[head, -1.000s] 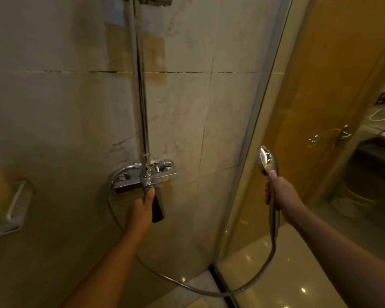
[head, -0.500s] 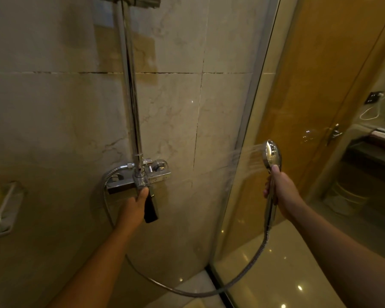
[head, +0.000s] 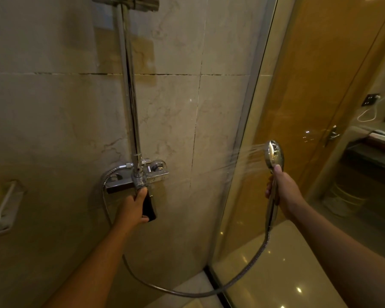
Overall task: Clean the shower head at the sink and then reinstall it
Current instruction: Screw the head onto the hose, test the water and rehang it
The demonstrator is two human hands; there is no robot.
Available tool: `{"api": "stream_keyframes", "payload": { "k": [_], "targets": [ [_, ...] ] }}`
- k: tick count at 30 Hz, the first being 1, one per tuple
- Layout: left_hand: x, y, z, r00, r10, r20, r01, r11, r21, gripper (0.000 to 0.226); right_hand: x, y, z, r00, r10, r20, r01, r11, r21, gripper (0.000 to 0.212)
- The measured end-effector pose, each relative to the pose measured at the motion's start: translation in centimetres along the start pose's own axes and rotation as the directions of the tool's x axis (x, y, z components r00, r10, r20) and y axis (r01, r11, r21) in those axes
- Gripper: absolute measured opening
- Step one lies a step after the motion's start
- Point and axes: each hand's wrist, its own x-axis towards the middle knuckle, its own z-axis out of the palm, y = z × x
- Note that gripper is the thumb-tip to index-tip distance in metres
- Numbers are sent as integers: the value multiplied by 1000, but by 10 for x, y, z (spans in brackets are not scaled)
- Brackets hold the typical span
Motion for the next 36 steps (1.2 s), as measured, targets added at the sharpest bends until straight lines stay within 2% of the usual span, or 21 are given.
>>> {"api": "stream_keyframes", "payload": {
  "k": [6,23,36],
  "targets": [
    [2,-2,1,1000,11,1,-11,1000,25,45,1,1,-2,1000,27,-5,-27,998,58,45],
    [8,-6,3,1000,10,-17,-11,1000,-13,43,3,2,-6,1000,30,7,-31,997,71,46],
    [7,-7,3,1000,7,-20,-6,1000,21,46,7,3,-3,999,34,18,-35,996,79,47]
  ]
}}
